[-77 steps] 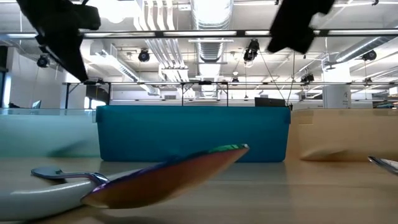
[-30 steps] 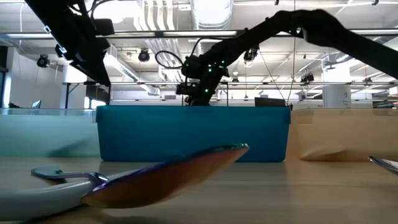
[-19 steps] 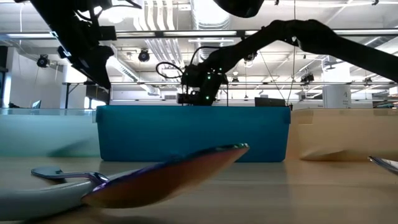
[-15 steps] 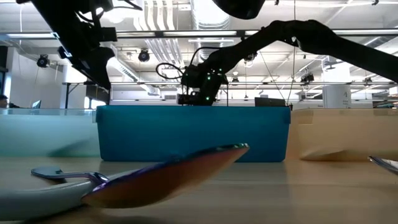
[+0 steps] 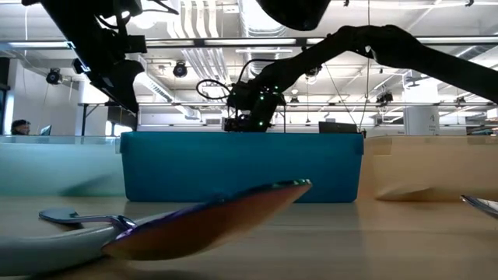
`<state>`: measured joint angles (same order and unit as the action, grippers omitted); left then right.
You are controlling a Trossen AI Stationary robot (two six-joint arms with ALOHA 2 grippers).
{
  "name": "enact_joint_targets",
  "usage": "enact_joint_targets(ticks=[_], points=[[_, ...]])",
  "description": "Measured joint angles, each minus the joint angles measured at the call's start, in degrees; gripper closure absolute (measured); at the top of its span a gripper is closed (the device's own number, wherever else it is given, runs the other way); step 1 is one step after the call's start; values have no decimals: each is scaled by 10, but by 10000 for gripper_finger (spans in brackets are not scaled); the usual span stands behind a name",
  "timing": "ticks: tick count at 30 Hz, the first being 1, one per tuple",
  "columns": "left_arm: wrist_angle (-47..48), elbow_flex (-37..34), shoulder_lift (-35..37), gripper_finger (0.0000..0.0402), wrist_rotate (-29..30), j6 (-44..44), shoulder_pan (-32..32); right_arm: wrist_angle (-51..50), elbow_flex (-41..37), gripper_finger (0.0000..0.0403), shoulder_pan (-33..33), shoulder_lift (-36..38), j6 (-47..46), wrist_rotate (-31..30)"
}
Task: Sort silverware by color (type)
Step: Put the green spoon into the orange bin
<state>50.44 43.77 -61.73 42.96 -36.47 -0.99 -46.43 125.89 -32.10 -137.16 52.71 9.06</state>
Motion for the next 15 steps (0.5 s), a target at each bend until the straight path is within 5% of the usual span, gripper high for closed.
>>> enact_joint_targets(ticks=[15], points=[[3,0,0,256,0,13,0,10,-37,273,-20,0,84,2]])
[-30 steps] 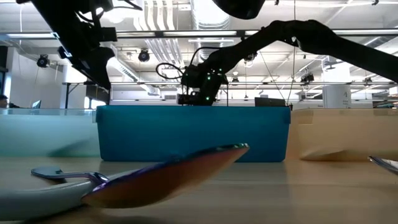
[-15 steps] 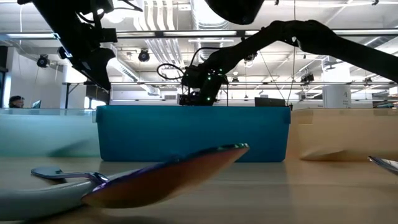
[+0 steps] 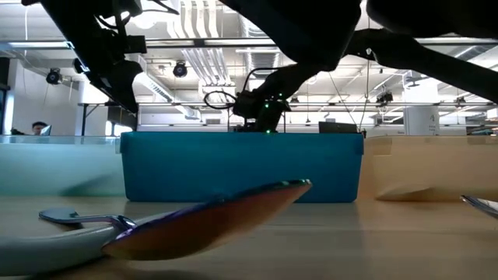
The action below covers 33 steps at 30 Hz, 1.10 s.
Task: Sort silverware by color (type)
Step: Put the green spoon into the orange bin
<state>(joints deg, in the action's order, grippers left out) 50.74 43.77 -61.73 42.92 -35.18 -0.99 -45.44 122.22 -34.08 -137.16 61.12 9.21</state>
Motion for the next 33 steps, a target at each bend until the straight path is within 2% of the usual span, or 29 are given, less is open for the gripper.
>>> enact_joint_targets(ticks=[9,17,27,33], points=[[0,0,0,256,0,0,0,-22,-5,290,-3,1,0,1],[-1,0,0,256,0,0,0,-71,-5,356,-14,3,-74,2],[-2,0,0,256,1,0,0,-70,-1,357,-27,17,-156,-8],[-2,0,0,256,1,0,0,-94,3,357,-28,68,-202,-4]])
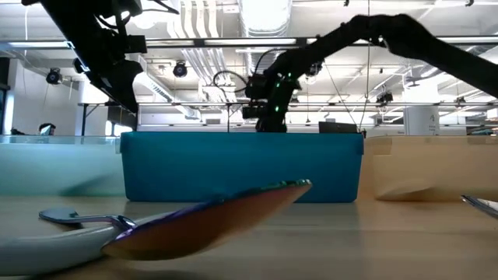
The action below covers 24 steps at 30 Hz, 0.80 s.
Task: Sort silverware by color (type)
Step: Put the green spoon into the orange bin
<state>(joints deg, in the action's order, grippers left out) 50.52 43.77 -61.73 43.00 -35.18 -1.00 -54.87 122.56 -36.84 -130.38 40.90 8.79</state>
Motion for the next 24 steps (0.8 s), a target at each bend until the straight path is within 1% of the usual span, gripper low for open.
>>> enact_joint_targets(ticks=[4,9,13,17,20,24], points=[[-1,0,0,256,0,0,0,-65,-1,357,0,25,-47,8],[-2,0,0,256,1,0,0,-163,-3,357,5,64,-110,41],[-1,0,0,256,1,0,0,-206,-34,357,17,99,-143,41],[-1,0,0,256,1,0,0,-197,-102,357,38,172,-174,42],[-1,-1,0,256,1,0,0,-161,-183,357,61,233,-206,30],[-2,-1,0,256,0,1,0,-106,-302,357,92,324,-261,30]])
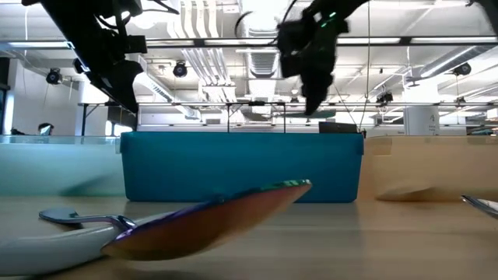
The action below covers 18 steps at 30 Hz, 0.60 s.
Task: Sort silverware by color (type)
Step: Put the green spoon into the orange bin
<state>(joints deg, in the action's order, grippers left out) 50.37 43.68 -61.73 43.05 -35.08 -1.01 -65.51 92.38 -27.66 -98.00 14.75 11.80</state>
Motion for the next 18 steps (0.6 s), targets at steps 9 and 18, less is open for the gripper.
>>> enact_joint_targets(ticks=[9,18], points=[[0,0,0,256,0,1,0,69,-227,357,100,183,-191,-37],[-16,0,-1,256,-35,1,0,88,-353,357,210,286,-377,-73]])
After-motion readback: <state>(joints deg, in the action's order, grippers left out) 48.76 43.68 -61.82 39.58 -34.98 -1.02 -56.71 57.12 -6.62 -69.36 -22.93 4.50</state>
